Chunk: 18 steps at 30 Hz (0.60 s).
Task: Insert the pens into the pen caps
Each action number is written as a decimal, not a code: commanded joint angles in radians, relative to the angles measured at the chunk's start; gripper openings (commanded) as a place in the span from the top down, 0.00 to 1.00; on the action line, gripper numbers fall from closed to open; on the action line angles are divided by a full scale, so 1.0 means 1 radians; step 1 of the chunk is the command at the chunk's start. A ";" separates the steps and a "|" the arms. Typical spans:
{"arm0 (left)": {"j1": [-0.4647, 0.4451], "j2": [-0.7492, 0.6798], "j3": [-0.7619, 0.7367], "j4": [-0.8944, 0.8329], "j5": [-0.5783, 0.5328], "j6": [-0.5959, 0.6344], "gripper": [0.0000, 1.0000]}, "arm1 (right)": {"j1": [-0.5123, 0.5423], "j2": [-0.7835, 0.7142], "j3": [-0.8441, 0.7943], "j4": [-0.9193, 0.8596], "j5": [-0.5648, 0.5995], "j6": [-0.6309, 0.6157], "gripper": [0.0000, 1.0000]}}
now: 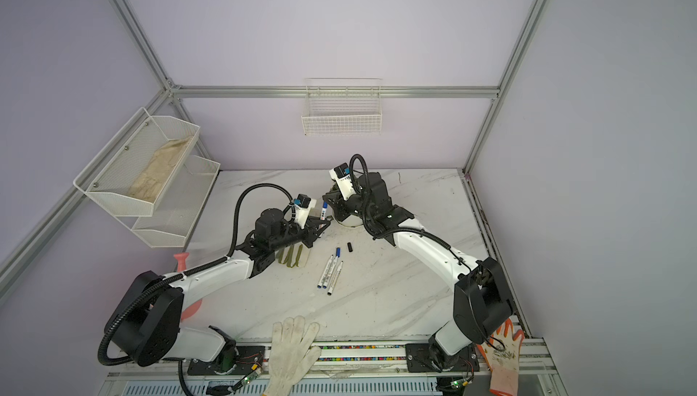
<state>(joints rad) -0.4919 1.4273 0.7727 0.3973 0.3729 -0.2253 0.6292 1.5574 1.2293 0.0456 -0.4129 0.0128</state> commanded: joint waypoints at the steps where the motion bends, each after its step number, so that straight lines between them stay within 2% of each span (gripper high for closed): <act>1: 0.108 -0.071 0.221 0.558 -0.276 -0.081 1.00 | 0.061 0.095 -0.118 -0.572 -0.091 -0.065 1.00; 10: 0.131 -0.037 0.290 0.555 -0.347 -0.031 1.00 | 0.085 0.143 -0.096 -0.655 0.091 -0.115 1.00; 18: 0.134 0.014 0.346 0.555 -0.358 -0.008 1.00 | 0.132 0.166 -0.102 -0.661 0.146 -0.145 1.00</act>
<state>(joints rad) -0.4671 1.4929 0.7753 0.3710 0.2993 -0.1566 0.6735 1.6478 1.2537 -0.0162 -0.1650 -0.0792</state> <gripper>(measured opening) 0.139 0.103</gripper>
